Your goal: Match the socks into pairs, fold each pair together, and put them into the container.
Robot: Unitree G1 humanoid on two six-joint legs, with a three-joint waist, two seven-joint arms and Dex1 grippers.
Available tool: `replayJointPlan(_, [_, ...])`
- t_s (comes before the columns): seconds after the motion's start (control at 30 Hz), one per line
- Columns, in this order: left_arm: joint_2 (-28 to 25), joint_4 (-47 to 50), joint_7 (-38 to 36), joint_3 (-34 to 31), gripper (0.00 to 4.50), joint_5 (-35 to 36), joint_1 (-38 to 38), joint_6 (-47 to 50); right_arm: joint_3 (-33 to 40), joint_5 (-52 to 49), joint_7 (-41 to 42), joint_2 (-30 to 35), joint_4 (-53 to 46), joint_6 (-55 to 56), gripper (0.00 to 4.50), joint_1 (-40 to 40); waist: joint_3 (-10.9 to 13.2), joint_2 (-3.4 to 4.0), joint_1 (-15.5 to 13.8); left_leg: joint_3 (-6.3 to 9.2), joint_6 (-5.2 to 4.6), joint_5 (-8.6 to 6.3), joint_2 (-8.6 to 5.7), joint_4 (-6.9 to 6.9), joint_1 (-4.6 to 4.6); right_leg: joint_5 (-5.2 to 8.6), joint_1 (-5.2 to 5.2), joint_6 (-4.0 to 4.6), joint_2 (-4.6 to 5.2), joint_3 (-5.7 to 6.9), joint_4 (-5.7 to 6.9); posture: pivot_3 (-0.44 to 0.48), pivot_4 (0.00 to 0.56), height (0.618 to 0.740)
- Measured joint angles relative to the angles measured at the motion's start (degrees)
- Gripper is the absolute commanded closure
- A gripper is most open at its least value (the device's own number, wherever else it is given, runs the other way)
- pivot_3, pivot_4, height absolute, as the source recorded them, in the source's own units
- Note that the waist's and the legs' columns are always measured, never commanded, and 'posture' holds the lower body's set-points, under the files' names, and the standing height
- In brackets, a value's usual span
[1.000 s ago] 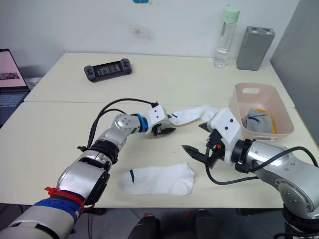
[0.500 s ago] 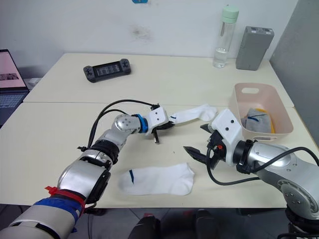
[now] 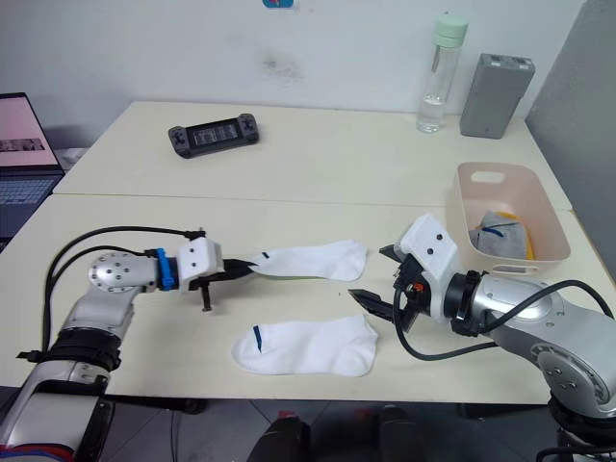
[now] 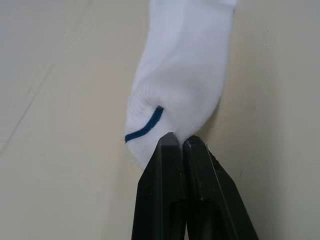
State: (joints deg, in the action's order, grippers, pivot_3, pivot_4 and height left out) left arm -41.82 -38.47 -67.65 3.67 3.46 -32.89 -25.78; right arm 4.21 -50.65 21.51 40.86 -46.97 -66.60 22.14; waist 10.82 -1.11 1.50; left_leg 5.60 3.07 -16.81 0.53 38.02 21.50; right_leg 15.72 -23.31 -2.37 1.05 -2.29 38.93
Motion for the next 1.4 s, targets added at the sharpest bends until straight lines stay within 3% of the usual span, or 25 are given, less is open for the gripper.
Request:
replayJointPlan(0.13, [1.23,0.12,-1.65,-0.30,3.93,2.18,1.59,3.23,-1.23,0.41,0.56,0.38,0.69,0.37,0.00,1.20,0.00,0.00,0.34,0.00,0.00,0.00,0.05,-0.02,-0.01,0.00,-0.01,0.00,-0.04,0.01,0.01,0.000,0.150,0.740])
replayJointPlan(0.37, [-1.51,5.94,-4.48,-4.14,1.90,8.07,7.30,10.60,-1.27,0.47,0.80,0.84,0.86,1.08,0.00,0.89,0.00,0.00,0.78,0.01,0.00,0.00,0.15,-0.04,-0.03,0.00,-0.05,0.01,-0.10,0.00,0.03,0.000,0.150,0.740])
replayJointPlan(0.43, [-4.10,9.53,-5.79,-6.11,1.30,11.24,9.05,16.84,-1.36,0.92,1.04,1.51,0.98,1.36,0.00,0.49,0.00,0.01,0.80,0.01,0.00,0.00,0.15,-0.04,-0.03,0.00,-0.05,0.01,-0.10,0.00,0.04,0.000,0.150,0.740])
replayJointPlan(0.57, [-7.86,16.23,-4.57,-9.87,0.15,18.63,9.54,39.93,-2.82,3.09,2.25,1.82,2.67,3.42,0.00,0.94,0.00,0.01,0.77,0.01,-0.01,0.00,0.11,-0.03,-0.05,0.02,0.00,-0.02,-0.10,0.00,0.04,0.000,0.150,0.740])
replayJointPlan(0.6, [-7.81,17.38,-2.60,-11.02,0.03,20.30,9.49,45.40,-3.65,4.07,2.29,1.63,3.36,4.05,0.00,1.31,0.00,0.01,0.77,0.01,-0.01,0.00,0.10,-0.03,-0.06,0.02,0.00,-0.02,-0.09,0.00,0.04,0.000,0.150,0.740])
replayJointPlan(0.87, [1.79,26.84,16.33,-12.46,0.03,21.56,8.89,63.13,-13.34,17.14,-0.12,-4.46,14.22,10.86,0.00,4.59,-0.01,-0.01,0.48,0.01,0.01,0.00,0.11,-0.02,-0.05,0.00,-0.04,0.01,-0.08,-0.03,0.03,0.000,0.150,0.740])
replayJointPlan(1.03, [6.15,28.46,23.10,-8.26,0.03,18.11,7.72,64.05,-18.31,26.54,-3.07,-11.91,25.44,16.82,0.00,7.83,-0.02,-0.03,0.60,-0.06,0.02,0.01,0.11,-0.03,-0.11,-0.01,-0.04,0.02,-0.08,-0.09,0.07,0.000,0.150,0.740])
replayJointPlan(1.17, [7.15,28.43,24.29,-5.63,0.03,15.08,7.43,61.66,-21.22,32.23,-3.51,-17.88,37.08,23.02,0.00,8.80,-0.03,-0.02,0.46,-0.08,0.02,0.01,0.10,-0.06,-0.15,-0.02,-0.03,0.04,-0.07,-0.09,0.07,0.000,0.150,0.740])
replayJointPlan(1.33, [8.41,28.45,24.82,-5.31,1.44,13.89,7.58,60.73,-20.62,36.41,-4.68,-26.10,53.28,28.36,0.00,12.61,-0.03,-0.02,0.40,-0.13,0.03,0.01,0.06,-0.05,-0.19,-0.03,-0.01,0.04,-0.02,-0.13,0.08,0.000,0.150,0.740])
replayJointPlan(1.4, [8.77,28.57,25.01,-5.34,2.04,13.84,7.62,60.75,-20.05,37.90,-5.30,-28.28,58.18,30.24,0.38,14.07,-0.03,-0.02,0.24,-0.11,0.03,0.01,0.03,-0.05,-0.17,-0.03,0.00,0.04,0.01,-0.10,0.06,0.000,0.150,0.740])
